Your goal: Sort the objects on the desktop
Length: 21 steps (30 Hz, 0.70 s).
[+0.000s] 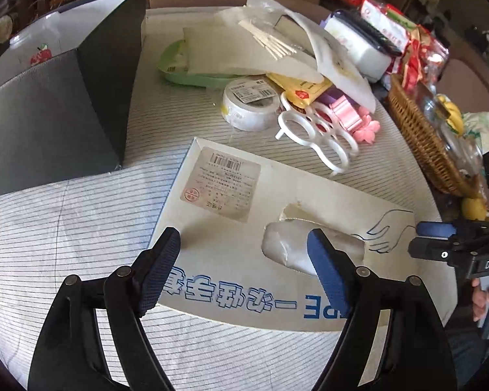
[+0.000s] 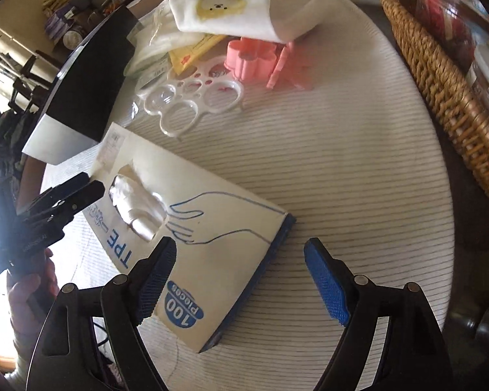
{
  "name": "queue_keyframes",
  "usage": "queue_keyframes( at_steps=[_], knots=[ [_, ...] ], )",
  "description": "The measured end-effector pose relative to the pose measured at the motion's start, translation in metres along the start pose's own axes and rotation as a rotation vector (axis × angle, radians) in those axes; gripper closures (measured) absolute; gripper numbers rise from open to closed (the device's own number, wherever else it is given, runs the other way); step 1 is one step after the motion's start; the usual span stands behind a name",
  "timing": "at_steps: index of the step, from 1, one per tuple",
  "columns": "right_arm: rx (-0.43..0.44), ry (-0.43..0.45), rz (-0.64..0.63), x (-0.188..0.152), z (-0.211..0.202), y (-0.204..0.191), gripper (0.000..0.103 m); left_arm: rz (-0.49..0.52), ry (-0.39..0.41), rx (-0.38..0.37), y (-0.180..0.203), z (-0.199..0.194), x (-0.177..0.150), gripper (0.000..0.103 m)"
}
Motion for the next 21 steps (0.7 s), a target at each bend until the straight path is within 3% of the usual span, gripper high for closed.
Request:
queue_keyframes(
  at_steps=[3,10,12,14,18,21],
  knots=[
    [0.029,-0.036,-0.007,-0.002,0.012,-0.01,0.018,-0.007,-0.014,0.0,-0.002,-0.006,-0.005,0.024],
    [0.01,-0.027,-0.017,0.008,0.019,-0.016,0.018,-0.082,0.015,0.101,-0.043,-0.004,-0.002,0.024],
    [0.007,-0.022,-0.018,0.009,0.021,-0.016,0.018,-0.116,-0.039,0.077,-0.048,0.009,-0.009,0.022],
    [-0.007,-0.017,-0.02,0.011,0.023,-0.017,0.018,-0.133,-0.047,0.037,-0.042,0.014,-0.013,0.01],
    [-0.078,0.008,-0.058,0.025,0.028,-0.017,0.006,-0.112,-0.111,0.01,-0.026,0.011,-0.026,0.01],
    [-0.132,0.022,-0.096,0.039,0.032,-0.016,0.004,-0.111,-0.182,-0.044,-0.011,-0.001,-0.049,0.01]
  ],
)
Point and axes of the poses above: each gripper's, at about its wrist camera, not at the fingertips, and z roughly the way its jaws point, y to its right, x to its top, the point moved 10 cm from there along z, roughly the way its jaws point, and after that the axes turned 7 degrees about y, right-handed, at the moved point
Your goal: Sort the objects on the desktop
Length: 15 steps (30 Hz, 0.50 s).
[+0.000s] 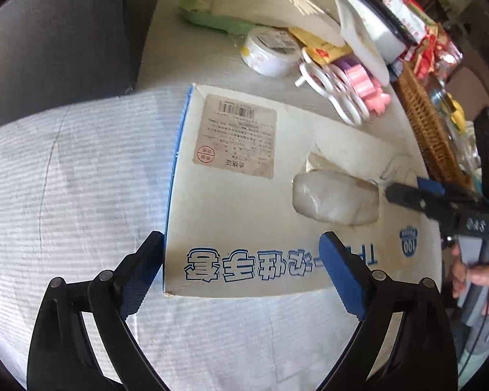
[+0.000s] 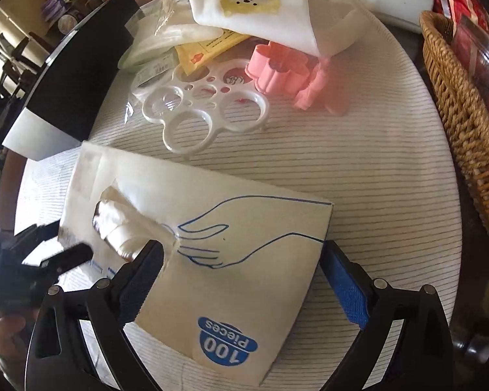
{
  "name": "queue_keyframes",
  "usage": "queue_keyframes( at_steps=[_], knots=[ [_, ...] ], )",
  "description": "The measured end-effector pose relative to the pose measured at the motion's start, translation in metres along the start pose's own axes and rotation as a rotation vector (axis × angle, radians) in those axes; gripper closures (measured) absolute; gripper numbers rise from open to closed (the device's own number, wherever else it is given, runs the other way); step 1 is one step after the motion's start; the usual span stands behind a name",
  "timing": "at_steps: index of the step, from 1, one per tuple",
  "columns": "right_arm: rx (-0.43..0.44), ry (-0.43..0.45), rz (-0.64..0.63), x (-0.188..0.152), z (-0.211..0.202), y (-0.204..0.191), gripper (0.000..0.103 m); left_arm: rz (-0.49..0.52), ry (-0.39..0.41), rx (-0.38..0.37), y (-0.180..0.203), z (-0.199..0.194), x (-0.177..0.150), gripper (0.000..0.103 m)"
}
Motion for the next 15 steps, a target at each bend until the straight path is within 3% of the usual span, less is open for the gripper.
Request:
queue_keyframes(
  at_steps=[6,9,12,15],
  knots=[
    [0.054,0.048,-0.017,0.021,-0.005,-0.016,0.004,0.081,-0.146,-0.069,0.031,-0.022,-0.074,0.009],
    [0.111,0.1,-0.033,0.035,-0.01,-0.034,0.004,0.044,-0.184,-0.156,0.043,-0.033,-0.103,0.009],
    [0.218,0.117,-0.016,0.041,-0.008,-0.057,0.004,-0.012,-0.212,-0.239,0.052,-0.047,-0.131,0.009],
    [0.328,0.144,0.032,0.046,-0.016,-0.074,0.007,-0.027,-0.167,-0.248,0.056,-0.067,-0.14,0.009]
  ],
)
Point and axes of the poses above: each gripper's, at about its wrist camera, not at the fingertips, and z roughly the way its jaws point, y to its right, x to its top, the point moved 10 cm from there along z, roughly the way its jaws point, and after that the axes turned 7 degrees about y, right-handed, at the moved point
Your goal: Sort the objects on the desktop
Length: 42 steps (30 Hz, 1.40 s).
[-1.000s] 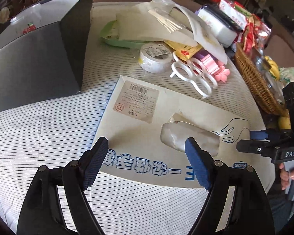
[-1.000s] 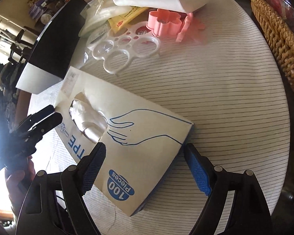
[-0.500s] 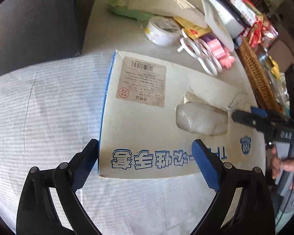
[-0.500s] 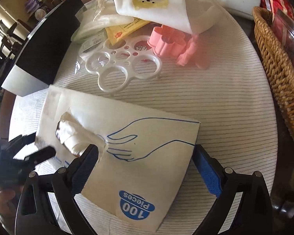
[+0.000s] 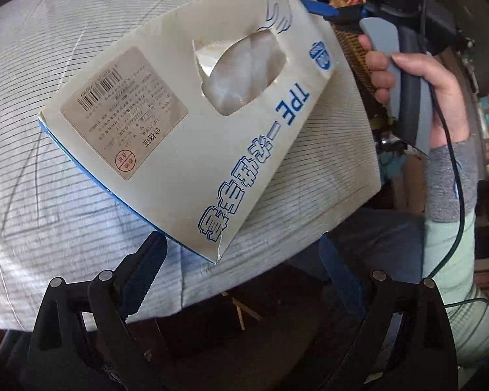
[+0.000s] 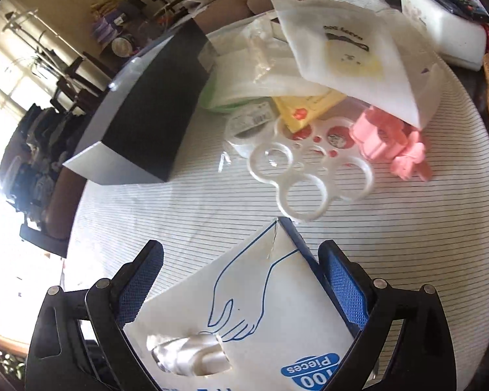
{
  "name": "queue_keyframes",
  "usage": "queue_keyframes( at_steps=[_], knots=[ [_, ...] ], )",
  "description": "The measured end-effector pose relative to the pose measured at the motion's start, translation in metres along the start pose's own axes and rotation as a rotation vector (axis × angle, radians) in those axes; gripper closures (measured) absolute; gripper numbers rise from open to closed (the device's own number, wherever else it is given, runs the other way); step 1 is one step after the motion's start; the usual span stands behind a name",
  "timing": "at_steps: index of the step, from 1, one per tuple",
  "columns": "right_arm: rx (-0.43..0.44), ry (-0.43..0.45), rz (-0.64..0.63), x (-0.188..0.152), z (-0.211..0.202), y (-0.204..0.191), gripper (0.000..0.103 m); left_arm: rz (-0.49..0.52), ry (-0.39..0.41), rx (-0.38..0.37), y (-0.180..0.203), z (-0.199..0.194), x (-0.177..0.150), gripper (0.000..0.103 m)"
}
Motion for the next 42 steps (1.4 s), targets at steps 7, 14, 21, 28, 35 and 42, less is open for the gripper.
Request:
queue_keyframes(
  at_steps=[7,14,21,28,35,42],
  knots=[
    [-0.059,0.088,0.088,0.015,-0.063,0.025,0.006,0.049,0.255,0.176,-0.01,-0.064,0.063,0.008],
    [-0.151,-0.17,-0.001,-0.073,-0.057,0.049,0.006,0.017,0.209,0.32,-0.075,-0.022,0.095,0.008],
    [-0.076,-0.286,0.028,-0.109,-0.031,0.049,0.006,0.025,0.129,0.276,-0.067,-0.004,0.043,0.009],
    [0.1,-0.228,0.113,-0.072,0.006,-0.002,0.005,0.05,0.087,0.176,-0.025,0.003,0.005,0.009],
    [0.252,-0.246,0.129,-0.065,0.054,-0.073,0.005,0.089,0.065,0.051,0.026,0.019,-0.023,0.008],
    [0.135,-0.119,0.112,-0.041,0.005,-0.038,0.006,0.075,0.184,0.031,0.015,-0.039,0.017,0.008]
  ],
)
Point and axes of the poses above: each gripper's, at about its wrist camera, not at the fingertips, and z roughly the way its jaws point, y to its right, x to its top, the point moved 10 cm from there along z, roughly the way its jaws point, and after that the axes turned 7 degrees about y, right-handed, at the moved point
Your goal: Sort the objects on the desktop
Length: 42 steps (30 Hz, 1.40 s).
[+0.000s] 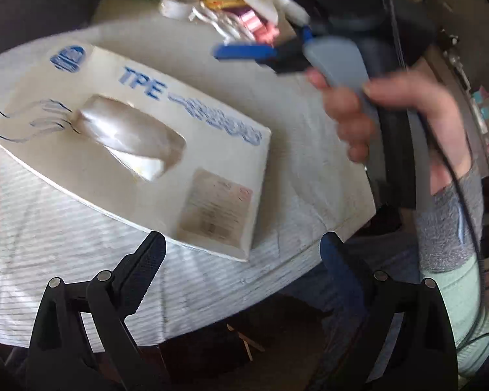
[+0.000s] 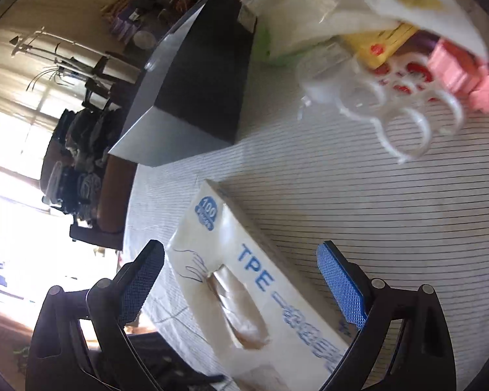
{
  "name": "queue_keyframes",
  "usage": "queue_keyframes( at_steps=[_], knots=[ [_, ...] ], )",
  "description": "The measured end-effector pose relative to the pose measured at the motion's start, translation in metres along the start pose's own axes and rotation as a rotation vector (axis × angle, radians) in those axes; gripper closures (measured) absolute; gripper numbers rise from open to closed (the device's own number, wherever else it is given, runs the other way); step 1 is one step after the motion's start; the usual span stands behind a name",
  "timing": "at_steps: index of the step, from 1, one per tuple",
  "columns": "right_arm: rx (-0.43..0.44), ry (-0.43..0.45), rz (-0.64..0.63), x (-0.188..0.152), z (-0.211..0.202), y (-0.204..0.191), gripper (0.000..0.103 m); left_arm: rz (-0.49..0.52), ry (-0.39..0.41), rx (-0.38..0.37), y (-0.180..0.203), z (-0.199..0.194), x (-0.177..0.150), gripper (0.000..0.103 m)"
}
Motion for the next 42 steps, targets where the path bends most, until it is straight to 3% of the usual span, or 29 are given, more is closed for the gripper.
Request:
queue_keyframes(
  at_steps=[2,6,12,14,17,22,26,30,34,37,40,42],
  knots=[
    [-0.064,0.011,0.0,-0.004,-0.018,0.02,0.006,-0.012,0.084,0.076,-0.031,-0.024,0.038,0.007],
    [-0.176,-0.065,-0.028,-0.045,-0.026,0.05,0.006,0.004,0.154,0.293,-0.1,-0.039,0.097,0.007],
    [-0.24,-0.199,-0.082,-0.103,-0.01,0.054,0.004,0.124,0.083,0.473,-0.14,0.001,0.1,0.007],
    [-0.248,-0.21,-0.111,-0.11,-0.004,0.048,0.003,0.127,0.053,0.479,-0.145,0.013,0.093,0.007],
    [-0.206,-0.224,-0.112,-0.11,0.009,0.035,0.002,0.076,0.017,0.41,-0.144,0.022,0.077,0.003],
    [-0.279,-0.153,-0.117,-0.074,0.026,0.035,0.0,0.094,-0.01,0.427,-0.14,0.016,0.052,0.003],
    [-0.296,-0.071,-0.077,-0.036,0.035,0.043,0.0,0.011,-0.003,0.332,-0.135,0.001,0.04,0.002],
    [-0.287,-0.058,-0.019,-0.033,0.038,0.046,0.001,-0.079,0.05,0.294,-0.137,-0.005,0.048,0.002],
    [-0.375,-0.061,-0.106,-0.046,0.037,0.041,0.001,-0.017,0.045,0.367,-0.135,0.013,0.055,0.002],
    [-0.463,-0.076,-0.164,-0.065,0.04,0.043,0.001,0.043,0.051,0.461,-0.131,0.046,0.079,0.002],
    [-0.53,-0.03,-0.22,-0.065,0.042,0.042,0.001,0.096,0.066,0.531,-0.129,0.047,0.086,0.002],
    [-0.547,-0.017,-0.261,-0.063,0.045,0.041,0.001,0.115,0.034,0.561,-0.132,0.055,0.084,0.001]
  ],
)
Point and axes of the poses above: each gripper's, at about its wrist camera, not at the fingertips, and z roughly the way its jaws point, y to its right, x to its top, the point moved 10 cm from there along z, roughly the way its jaws point, and after that the axes turned 7 degrees about y, right-handed, at the moved point
